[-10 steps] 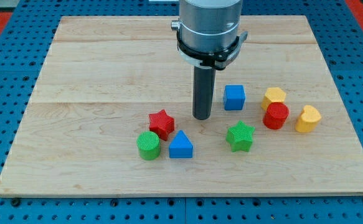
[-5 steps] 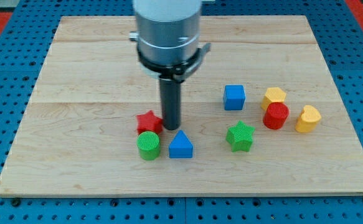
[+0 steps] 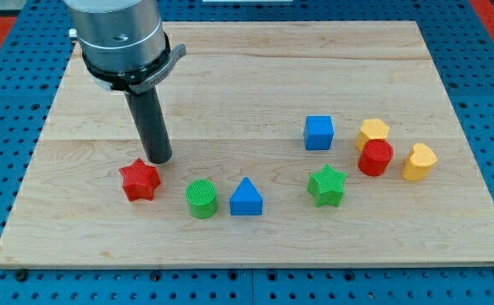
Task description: Put the red star parallel left of the green circle
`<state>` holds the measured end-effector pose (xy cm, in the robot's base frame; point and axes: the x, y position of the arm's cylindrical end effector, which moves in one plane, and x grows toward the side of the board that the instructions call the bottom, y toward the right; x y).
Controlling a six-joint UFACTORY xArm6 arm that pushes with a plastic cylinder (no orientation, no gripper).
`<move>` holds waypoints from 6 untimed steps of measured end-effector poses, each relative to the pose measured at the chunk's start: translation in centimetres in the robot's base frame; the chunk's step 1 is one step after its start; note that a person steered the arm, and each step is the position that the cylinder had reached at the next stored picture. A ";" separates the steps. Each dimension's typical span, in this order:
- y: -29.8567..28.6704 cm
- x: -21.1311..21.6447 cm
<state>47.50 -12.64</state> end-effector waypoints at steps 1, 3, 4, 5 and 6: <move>-1.8 0.1; -1.0 1.2; -1.0 1.3; -1.0 1.3; -1.0 2.1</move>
<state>49.57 -13.66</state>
